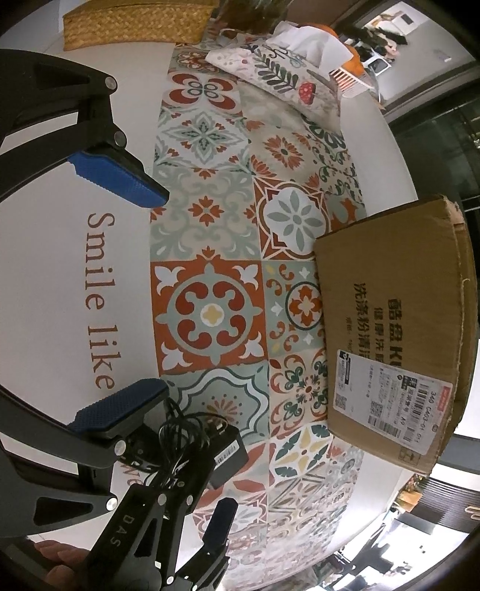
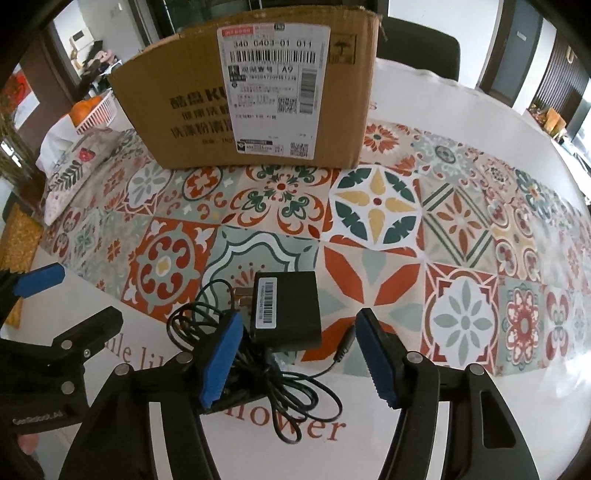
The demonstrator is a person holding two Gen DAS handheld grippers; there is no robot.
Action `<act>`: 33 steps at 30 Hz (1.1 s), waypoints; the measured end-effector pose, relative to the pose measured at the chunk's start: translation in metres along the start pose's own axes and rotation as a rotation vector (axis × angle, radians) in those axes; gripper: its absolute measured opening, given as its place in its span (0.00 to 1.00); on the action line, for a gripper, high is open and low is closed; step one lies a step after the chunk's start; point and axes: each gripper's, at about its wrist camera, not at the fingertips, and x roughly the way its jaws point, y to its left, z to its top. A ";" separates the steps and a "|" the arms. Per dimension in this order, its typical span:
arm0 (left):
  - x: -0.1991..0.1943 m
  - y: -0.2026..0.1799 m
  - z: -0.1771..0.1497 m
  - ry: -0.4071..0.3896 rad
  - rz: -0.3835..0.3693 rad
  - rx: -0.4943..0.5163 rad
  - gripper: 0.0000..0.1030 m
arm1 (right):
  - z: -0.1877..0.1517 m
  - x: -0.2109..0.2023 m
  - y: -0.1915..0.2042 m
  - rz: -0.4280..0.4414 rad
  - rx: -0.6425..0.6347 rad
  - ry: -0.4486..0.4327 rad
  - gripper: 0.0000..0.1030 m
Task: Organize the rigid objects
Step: 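Move both tools back down toward the black adapter and small black device, then grasp the black power adapter with cable using the right tool, then grasp the small black device with the left tool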
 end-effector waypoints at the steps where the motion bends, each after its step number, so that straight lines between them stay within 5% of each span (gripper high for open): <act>1: 0.001 0.000 0.000 0.003 0.001 -0.001 0.92 | 0.000 0.002 0.000 0.000 0.000 0.003 0.61; 23: 0.006 -0.001 -0.001 0.018 -0.002 -0.003 0.91 | 0.004 0.030 -0.004 0.067 0.054 0.046 0.42; 33: -0.013 -0.013 0.003 -0.029 -0.070 0.041 0.90 | 0.006 -0.018 -0.015 0.003 0.082 -0.086 0.42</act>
